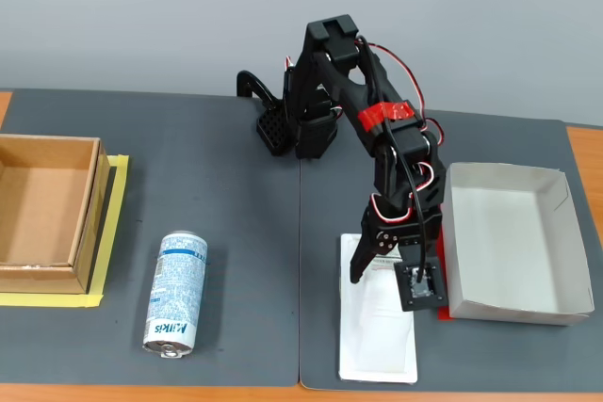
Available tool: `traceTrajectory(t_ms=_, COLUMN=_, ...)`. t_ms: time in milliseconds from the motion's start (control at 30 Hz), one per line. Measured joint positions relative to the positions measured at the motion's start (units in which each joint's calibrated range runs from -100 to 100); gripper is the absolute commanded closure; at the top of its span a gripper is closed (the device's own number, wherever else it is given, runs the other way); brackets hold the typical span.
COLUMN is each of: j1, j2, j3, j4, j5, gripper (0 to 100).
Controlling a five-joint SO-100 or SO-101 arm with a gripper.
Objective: Pick the sandwich and put it in the gray box
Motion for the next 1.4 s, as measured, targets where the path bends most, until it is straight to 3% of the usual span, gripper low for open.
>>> traceTrajectory(t_ms=1400, j1=-3.98, j2=1.7, j3=-1.44, j4=1.56, j5=-0.34, gripper=71)
